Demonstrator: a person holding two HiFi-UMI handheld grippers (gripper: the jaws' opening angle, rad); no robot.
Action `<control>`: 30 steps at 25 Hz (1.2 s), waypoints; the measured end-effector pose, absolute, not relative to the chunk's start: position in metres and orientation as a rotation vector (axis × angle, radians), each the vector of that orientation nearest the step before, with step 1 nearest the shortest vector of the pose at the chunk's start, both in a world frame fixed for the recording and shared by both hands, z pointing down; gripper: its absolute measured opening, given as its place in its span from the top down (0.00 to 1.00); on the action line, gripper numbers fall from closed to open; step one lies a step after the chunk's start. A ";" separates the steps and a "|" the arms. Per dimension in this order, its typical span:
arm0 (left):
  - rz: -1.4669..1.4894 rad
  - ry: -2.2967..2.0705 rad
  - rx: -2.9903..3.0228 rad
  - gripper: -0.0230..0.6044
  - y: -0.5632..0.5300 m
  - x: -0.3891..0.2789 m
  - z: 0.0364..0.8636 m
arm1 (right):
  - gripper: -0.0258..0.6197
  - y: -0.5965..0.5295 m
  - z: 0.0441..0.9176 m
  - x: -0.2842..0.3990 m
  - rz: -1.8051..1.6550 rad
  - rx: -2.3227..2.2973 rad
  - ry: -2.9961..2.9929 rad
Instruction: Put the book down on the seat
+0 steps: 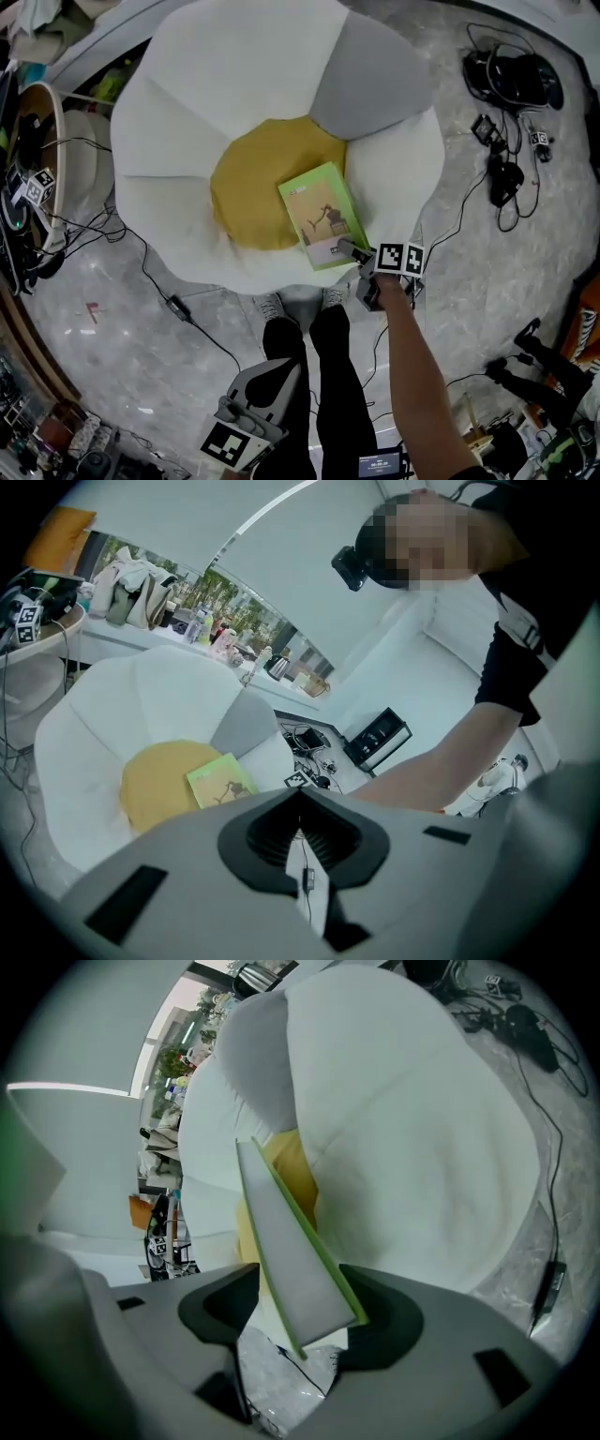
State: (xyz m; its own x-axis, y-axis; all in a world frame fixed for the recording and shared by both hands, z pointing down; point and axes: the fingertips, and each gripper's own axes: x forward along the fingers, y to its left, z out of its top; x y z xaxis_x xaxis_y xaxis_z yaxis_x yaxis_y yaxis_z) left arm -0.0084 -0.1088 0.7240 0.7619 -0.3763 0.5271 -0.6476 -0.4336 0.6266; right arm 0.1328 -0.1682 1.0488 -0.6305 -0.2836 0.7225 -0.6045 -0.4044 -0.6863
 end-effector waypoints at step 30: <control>0.381 -0.763 2.128 0.94 -0.111 -0.016 0.706 | 0.75 -0.146 1.018 0.157 1.755 1.295 -1.535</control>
State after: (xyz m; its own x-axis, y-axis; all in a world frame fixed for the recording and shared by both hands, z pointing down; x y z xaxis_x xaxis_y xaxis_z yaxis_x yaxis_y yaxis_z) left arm -0.0156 -0.1106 0.7057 0.7703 -0.3882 0.5058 -0.6376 -0.4767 0.6051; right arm 0.1573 -0.1457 1.0178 -0.4440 -0.2271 0.8667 -0.8288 -0.2634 -0.4936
